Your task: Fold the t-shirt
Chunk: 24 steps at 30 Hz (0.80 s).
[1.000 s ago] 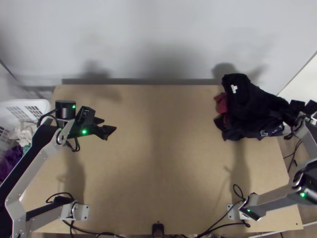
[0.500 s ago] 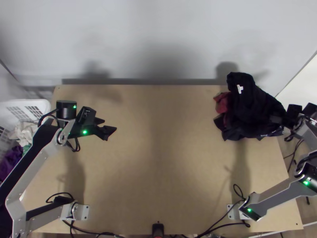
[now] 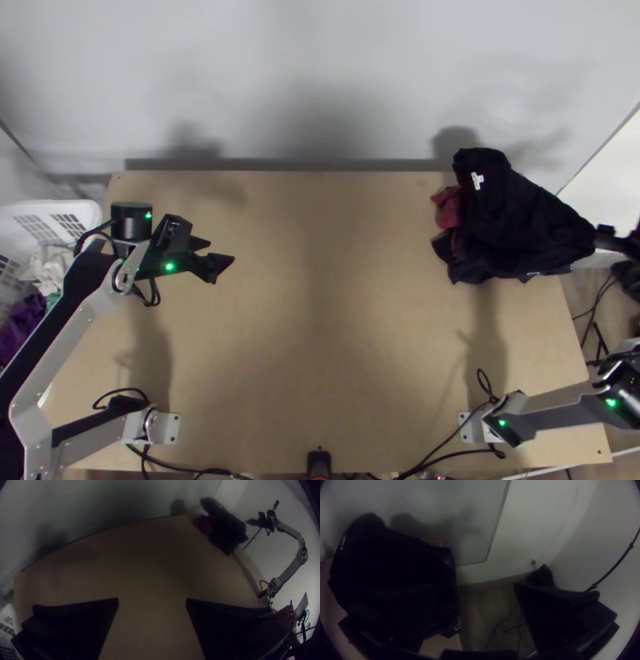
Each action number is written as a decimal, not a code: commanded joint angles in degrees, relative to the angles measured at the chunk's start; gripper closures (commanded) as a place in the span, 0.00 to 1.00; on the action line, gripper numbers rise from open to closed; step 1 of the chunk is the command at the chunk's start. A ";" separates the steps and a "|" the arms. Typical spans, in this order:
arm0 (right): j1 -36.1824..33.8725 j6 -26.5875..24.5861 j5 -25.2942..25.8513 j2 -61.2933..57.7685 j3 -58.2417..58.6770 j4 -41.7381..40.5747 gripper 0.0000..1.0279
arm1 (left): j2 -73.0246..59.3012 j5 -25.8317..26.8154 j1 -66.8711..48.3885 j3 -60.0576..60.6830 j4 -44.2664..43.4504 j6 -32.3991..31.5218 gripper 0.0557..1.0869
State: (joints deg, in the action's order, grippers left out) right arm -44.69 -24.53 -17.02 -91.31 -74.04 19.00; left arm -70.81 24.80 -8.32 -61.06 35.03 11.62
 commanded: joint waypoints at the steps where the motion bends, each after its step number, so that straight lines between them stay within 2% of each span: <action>1: -0.40 1.33 -0.21 3.33 -2.95 0.42 0.13 | 1.02 -0.19 0.14 0.50 0.13 -0.10 0.04; 3: 3.73 5.46 -0.21 4.38 -3.92 0.59 0.22 | 1.11 -0.28 0.23 0.68 0.13 -0.02 0.04; 4: 6.98 6.96 -0.21 4.74 -4.18 0.59 0.31 | 1.11 -0.28 0.32 0.76 0.13 -0.02 0.04; 5: 10.76 7.31 -0.21 4.82 -4.27 0.33 0.42 | 1.11 -0.45 0.41 0.85 0.13 -0.02 0.04; 8: 18.93 12.41 -0.12 3.42 -3.48 -5.65 0.90 | 1.02 -0.71 0.49 1.20 0.04 -0.02 0.04; 9: 21.04 14.34 -0.12 2.27 -2.69 -8.72 0.98 | 1.02 -0.80 0.49 1.47 0.04 -0.02 0.04; 14: 25.17 18.56 -0.74 -7.13 -3.74 -10.22 0.97 | 2.34 -1.15 1.55 2.26 0.22 -0.02 0.04; 18: 26.32 21.99 -5.48 -12.76 -8.05 -11.18 0.97 | 3.48 -1.33 2.60 3.75 0.13 0.25 0.04; 21: 27.81 25.24 -7.42 -13.72 -10.33 -11.18 0.97 | 4.01 -1.33 2.69 4.90 0.13 0.25 0.04; 24: 29.39 25.68 -7.77 -11.88 -6.91 -11.18 0.97 | 4.36 -1.42 2.69 5.69 -0.05 0.07 0.04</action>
State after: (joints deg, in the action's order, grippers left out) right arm -19.20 -2.68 -22.20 -101.58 -81.54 8.78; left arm -67.53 23.44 -6.13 -57.23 35.22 11.66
